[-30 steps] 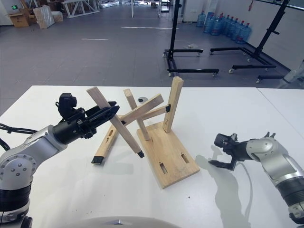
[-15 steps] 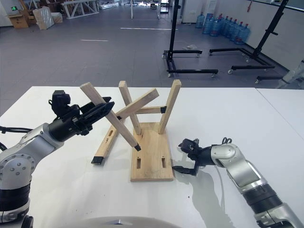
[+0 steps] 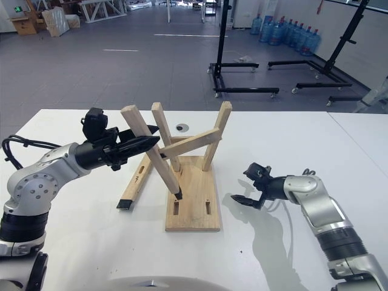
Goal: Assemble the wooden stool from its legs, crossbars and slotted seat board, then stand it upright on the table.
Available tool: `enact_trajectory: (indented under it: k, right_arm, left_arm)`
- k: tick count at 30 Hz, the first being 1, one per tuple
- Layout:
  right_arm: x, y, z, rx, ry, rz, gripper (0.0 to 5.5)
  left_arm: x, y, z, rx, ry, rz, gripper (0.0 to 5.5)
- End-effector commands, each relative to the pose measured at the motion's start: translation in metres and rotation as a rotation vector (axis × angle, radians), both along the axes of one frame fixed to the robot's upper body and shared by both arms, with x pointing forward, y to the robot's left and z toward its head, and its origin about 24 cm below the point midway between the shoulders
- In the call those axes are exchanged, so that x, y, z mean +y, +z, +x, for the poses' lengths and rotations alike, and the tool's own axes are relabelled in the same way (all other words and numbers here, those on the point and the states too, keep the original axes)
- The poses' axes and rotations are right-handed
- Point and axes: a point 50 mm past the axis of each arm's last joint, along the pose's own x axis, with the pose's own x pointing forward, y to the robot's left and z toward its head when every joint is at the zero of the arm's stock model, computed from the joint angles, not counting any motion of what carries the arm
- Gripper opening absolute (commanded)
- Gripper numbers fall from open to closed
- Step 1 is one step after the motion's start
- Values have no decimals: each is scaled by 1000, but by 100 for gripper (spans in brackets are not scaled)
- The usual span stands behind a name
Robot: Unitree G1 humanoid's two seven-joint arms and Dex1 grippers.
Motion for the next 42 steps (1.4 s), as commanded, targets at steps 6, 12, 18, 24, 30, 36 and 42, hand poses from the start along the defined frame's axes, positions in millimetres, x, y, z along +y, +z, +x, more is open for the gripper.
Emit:
enact_trajectory:
  k: [6,12,18,24,30,36,42]
  right_arm:
    - [8,2,4,-13,20,14,540]
    - [10,1,3,-8,19,21,540]
    - [13,-1,3,-3,18,28,540]
    - [13,-2,1,1,17,32,540]
    - [16,-4,0,7,20,40,540]
    - [19,-7,-2,19,23,46,540]
    - [22,-11,-6,33,26,55,540]
  left_arm:
    - [1,-29,-2,54,-27,57,206]
    - [1,-34,-2,40,-30,87,206]
    - [2,-47,-2,22,-21,151,206]
    - [0,-54,-1,-24,-21,207,206]
    - [-1,-54,1,-99,-18,260,206]
    - [-6,-66,-9,-189,-52,357,206]
    - [-7,-80,-17,-213,-85,432,206]
